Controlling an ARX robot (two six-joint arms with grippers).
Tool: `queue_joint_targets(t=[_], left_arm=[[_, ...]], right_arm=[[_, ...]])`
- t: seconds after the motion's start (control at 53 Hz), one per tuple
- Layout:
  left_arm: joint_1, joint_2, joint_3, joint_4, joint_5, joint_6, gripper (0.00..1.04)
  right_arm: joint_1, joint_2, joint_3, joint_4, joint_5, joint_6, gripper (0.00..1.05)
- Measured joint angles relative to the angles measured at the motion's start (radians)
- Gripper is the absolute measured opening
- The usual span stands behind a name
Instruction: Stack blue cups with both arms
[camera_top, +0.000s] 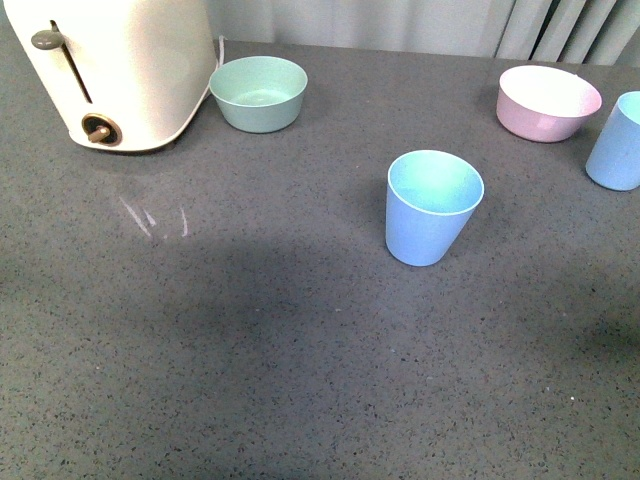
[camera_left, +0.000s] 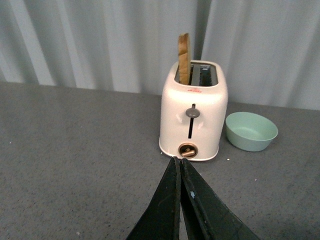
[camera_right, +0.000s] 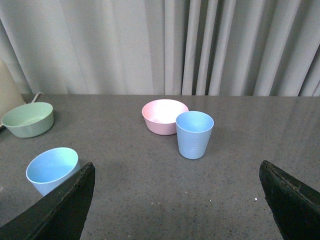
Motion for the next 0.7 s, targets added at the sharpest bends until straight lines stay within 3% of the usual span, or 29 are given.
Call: queue_joint_targets(t=[0.698], left_arm=[[0.001, -0.329, -0.026, -0.284, 0.006, 0.001, 0.02]], right_arm=[[0.000, 0.000, 0.000, 0.000, 0.000, 0.000, 0.96]])
